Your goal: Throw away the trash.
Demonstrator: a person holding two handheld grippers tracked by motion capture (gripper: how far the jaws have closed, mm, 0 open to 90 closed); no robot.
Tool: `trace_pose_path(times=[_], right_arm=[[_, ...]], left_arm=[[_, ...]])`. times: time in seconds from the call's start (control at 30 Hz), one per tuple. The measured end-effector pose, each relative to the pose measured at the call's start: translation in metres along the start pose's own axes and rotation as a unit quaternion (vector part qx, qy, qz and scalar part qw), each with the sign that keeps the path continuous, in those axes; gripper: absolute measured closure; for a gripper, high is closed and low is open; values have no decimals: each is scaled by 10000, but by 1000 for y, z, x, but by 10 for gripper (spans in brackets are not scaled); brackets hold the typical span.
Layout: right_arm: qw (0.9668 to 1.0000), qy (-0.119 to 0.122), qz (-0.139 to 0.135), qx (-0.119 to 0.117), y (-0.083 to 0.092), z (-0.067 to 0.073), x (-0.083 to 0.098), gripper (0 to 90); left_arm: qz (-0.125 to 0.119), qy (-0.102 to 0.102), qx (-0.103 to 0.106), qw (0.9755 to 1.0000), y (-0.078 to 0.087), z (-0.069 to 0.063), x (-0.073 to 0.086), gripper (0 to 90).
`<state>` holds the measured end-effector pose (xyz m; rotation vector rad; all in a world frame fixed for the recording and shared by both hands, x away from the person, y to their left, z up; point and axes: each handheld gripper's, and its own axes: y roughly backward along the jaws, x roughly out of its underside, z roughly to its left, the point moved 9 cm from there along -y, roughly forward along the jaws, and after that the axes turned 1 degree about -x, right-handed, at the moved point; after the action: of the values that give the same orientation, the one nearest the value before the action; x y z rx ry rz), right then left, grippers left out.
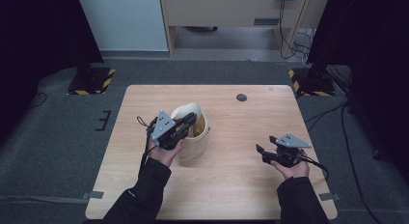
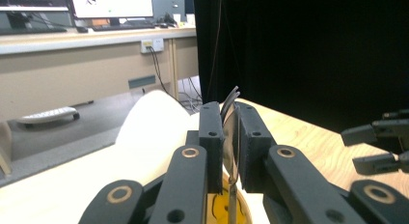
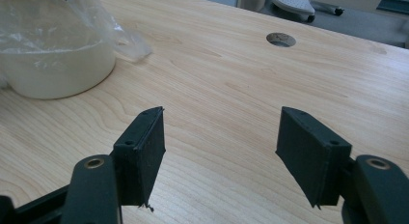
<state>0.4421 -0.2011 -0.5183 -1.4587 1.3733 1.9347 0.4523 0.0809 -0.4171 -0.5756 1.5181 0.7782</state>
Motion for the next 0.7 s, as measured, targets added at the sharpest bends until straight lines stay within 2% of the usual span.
trace_pose_path(times=[0.1,0.17,0.33,0.43,0.47,0.53,0.57,0.6,0.67,0.7], right_arm=[[10000,9,2,-2,0,0,0,343],[10000,12,6,-3,0,0,0,343],[10000,21,14,-2,0,0,0,344],[10000,26,13,19,1,-1,0,343],[10000,26,13,19,1,-1,0,343],[10000,23,23,25,1,-1,1,341],[10000,19,31,34,1,-1,1,335],[10000,19,31,34,1,-1,1,335],[10000,15,18,46,1,-2,1,323],[10000,14,22,54,1,-3,1,319]], left_arm=[[46,85,37,9999,-2,0,4,813],[8,246,120,9996,-3,0,6,776],[-78,301,256,9992,5,-4,2,679],[-116,257,309,9991,25,-2,-1,620],[-116,257,309,9991,25,-2,-1,605],[-95,224,296,9993,36,1,1,591],[-41,191,273,9994,49,5,7,554],[-41,191,273,9994,49,5,7,542],[53,148,228,9996,61,10,15,507],[198,137,143,9996,74,18,28,495]])
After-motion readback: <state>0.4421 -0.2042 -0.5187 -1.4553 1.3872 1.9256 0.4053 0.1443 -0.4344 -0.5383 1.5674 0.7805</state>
